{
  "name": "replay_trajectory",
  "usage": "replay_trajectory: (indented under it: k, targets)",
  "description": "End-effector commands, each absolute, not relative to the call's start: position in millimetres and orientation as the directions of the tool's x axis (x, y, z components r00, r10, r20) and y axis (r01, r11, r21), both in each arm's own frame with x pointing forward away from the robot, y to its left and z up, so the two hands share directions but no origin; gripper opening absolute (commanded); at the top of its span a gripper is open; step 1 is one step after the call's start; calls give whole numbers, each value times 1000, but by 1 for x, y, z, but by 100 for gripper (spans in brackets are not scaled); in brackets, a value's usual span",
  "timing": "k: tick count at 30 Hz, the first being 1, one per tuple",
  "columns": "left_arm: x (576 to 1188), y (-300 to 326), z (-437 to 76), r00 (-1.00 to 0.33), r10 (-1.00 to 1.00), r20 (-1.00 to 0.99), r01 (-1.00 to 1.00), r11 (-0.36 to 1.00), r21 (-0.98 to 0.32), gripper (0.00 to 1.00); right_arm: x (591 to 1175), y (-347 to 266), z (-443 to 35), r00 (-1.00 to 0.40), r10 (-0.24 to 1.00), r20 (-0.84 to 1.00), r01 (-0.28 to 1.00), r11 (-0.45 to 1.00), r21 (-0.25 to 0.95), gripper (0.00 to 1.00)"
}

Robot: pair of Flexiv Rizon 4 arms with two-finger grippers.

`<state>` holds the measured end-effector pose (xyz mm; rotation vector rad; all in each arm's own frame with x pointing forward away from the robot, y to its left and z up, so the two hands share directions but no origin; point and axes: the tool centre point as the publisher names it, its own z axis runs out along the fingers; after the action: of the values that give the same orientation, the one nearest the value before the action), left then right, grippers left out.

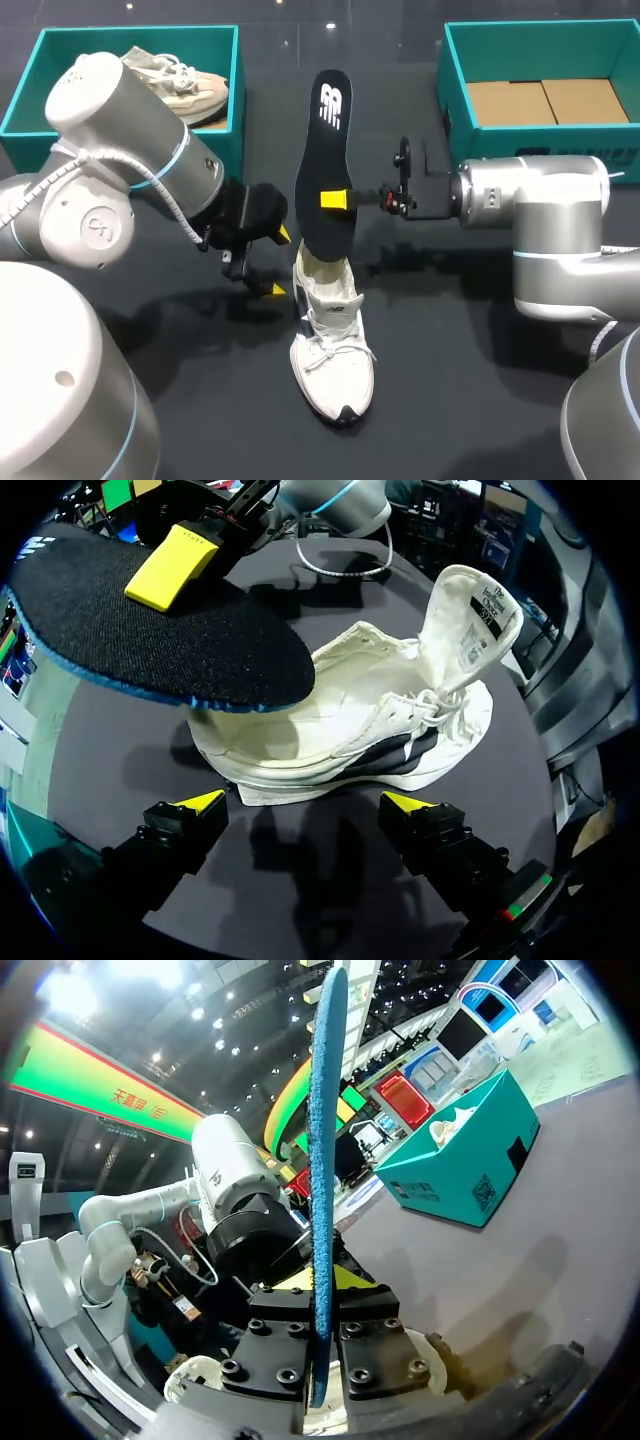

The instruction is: Take the shoe out of the shoebox, open the shoe tongue, remove and reinsert the insole, then place the shoe into the shoebox

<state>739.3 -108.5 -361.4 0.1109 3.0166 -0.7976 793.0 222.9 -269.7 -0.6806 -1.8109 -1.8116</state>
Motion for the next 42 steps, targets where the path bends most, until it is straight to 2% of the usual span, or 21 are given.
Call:
replay_trajectory:
  k: [1,27,42]
  targets:
    - [739,-109,-362,-997,63,-38,74,868,-491,100,800,230,-273,-762,-3,648,648,5,762,0]
    - [739,-109,-362,-997,63,-38,74,868,-491,100,787,223,-284,-833,19,553,549,-98,830,0]
    - [739,-109,-362,-997,63,-38,74,868,-491,100,785,230,-289,-846,5,533,531,-69,844,0]
